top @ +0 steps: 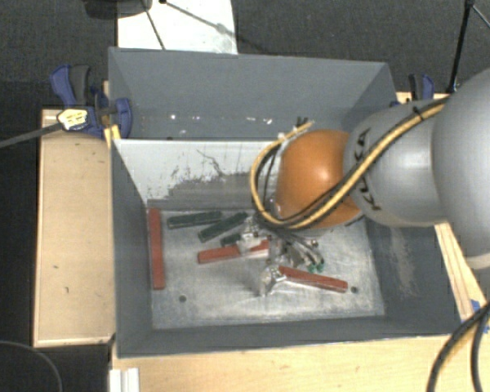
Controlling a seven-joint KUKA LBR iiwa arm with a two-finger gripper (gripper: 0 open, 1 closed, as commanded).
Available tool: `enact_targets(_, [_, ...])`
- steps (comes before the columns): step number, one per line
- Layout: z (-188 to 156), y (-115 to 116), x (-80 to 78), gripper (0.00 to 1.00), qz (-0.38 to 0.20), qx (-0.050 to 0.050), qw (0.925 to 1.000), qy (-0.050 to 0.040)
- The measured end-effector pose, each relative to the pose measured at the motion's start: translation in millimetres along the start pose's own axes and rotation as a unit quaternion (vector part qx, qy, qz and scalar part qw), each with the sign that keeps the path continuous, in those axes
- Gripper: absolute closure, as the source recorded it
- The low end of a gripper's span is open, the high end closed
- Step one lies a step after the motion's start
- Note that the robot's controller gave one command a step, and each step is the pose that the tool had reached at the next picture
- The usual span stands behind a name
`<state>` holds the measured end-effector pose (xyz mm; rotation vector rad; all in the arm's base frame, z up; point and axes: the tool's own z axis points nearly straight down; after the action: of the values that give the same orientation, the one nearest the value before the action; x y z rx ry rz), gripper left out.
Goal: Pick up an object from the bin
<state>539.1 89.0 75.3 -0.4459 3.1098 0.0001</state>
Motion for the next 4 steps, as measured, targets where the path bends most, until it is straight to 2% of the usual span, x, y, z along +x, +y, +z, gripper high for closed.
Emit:
enact_targets(1, [0.0,0.1,0.0,0.00,0.001,0.000,1.0000,0.0000])
enact_targets(2, [-3.1,58.2,-49.9,1.00,0.025,-0.001,0.9996,-0.0110])
enact_targets(3, [2.8,58.5,-40.7,0.00,0.025,0.000,0.9997,0.0088])
enact_targets(4, [2.6,58.5,-40.8,0.00,0.025,0.000,0.9996,0.0086])
